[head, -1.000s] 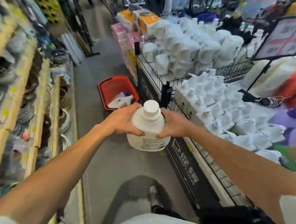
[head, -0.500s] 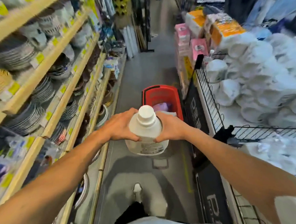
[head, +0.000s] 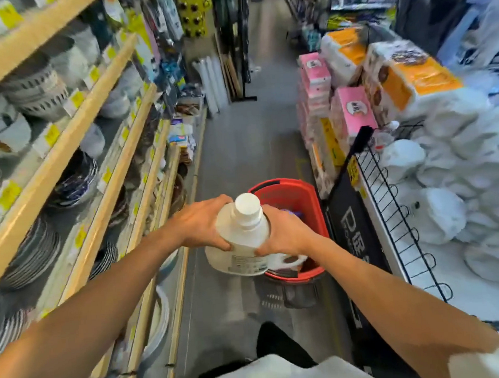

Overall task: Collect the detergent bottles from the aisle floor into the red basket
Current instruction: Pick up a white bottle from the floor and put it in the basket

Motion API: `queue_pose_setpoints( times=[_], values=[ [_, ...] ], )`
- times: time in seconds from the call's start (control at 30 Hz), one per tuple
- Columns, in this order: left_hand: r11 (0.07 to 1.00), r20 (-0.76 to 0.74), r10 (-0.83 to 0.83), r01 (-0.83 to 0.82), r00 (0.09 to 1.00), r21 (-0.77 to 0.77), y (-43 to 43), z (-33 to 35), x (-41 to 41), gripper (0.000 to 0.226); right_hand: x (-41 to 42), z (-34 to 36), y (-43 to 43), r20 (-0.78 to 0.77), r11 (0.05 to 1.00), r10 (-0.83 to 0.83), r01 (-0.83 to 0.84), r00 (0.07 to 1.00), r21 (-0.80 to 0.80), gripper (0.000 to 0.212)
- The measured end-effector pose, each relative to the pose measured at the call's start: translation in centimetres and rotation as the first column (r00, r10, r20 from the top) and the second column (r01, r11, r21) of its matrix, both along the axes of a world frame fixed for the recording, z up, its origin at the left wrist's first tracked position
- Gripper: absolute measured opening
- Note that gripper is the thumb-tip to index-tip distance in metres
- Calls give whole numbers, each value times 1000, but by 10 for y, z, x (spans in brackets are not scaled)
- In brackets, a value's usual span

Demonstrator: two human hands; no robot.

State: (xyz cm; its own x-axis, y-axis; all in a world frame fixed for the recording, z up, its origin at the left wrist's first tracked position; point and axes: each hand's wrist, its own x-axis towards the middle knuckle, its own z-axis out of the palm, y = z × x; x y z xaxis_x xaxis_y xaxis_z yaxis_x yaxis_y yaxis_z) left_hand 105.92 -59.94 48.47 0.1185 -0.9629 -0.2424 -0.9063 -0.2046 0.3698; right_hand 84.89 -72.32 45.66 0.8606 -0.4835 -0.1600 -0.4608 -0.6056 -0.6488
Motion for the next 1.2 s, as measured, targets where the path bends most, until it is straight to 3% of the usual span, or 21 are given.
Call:
queue_pose_setpoints(
  times=[0.37, 0.67, 0.8, 0.93, 1.0, 1.1, 1.2],
  values=[
    [966, 62, -244, 236, 968, 109, -244, -18, 90, 97, 76, -29, -201, -61, 984, -178, 178, 982, -9, 85],
    [834, 59, -541, 527, 839, 163, -420, -39, 108, 95, 80, -59, -299, -53, 878, -475, 477, 879, 43, 90],
    [709, -52, -688, 685, 724, 167, -502, -74, 106, 92, 82, -94, -328, -115, 741, -658, 667, 745, 80, 89],
    [520, -154, -818, 827, 554, 215, -571, -119, 97, 92, 95, -126, -339, -182, 528, -818, 838, 545, 136, 83],
    [422, -219, -852, 872, 475, 249, -587, -142, 95, 102, 109, -142, -333, -234, 417, -864, 894, 447, 167, 80],
    [302, -263, -890, 913, 373, 274, -607, -179, 88, 94, 124, -168, -330, -277, 289, -902, 939, 332, 185, 75],
    [209, -283, -913, 934, 293, 291, -614, -228, 92, 89, 139, -210, -323, -324, 200, -904, 946, 278, 254, 62]
  ],
)
